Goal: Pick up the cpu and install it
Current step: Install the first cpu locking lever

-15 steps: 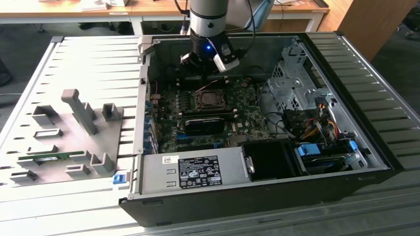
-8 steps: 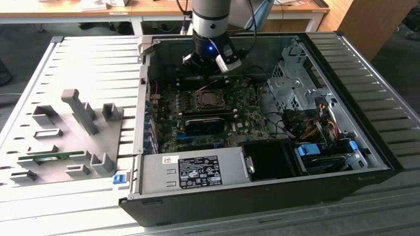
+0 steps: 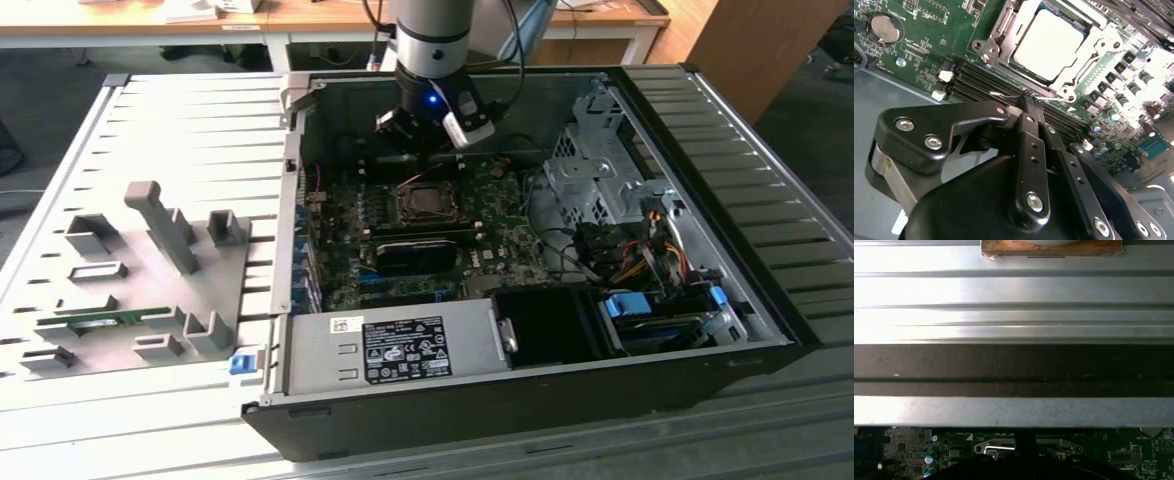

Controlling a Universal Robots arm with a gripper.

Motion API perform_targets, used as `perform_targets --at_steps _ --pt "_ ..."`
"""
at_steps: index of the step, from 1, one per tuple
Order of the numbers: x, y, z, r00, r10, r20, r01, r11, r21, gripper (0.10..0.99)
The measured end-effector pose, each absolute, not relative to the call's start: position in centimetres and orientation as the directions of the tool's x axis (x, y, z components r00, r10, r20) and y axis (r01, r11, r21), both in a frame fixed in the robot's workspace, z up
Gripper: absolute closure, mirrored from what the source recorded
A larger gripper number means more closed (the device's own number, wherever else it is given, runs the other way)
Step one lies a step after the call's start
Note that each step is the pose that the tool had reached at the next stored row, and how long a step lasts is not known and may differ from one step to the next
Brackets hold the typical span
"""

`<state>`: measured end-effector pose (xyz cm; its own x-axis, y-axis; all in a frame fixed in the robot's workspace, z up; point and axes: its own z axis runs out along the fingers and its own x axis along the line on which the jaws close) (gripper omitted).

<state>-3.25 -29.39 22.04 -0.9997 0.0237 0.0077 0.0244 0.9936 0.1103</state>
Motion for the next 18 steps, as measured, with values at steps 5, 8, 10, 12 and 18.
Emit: perform_targets --at_steps 5,8,10,12,18 --pt "-3.0 -29.4 21.9 -1.000 0.024 0.008 0.024 0.994 0.108 0.980" --pt "-2.7 -29.4 21.8 -1.000 0.024 0.008 0.024 0.994 0.108 0.980" --pt "-2.6 -29.4 21.7 -1.000 0.024 0.008 0.025 0.994 0.108 0.980" --pt "-2.5 -29.4 21.6 -1.000 0.024 0.008 0.024 0.994 0.108 0.980" --pt "-2.1 -29.4 21.4 -1.000 0.024 0.008 0.025 0.994 0.108 0.980"
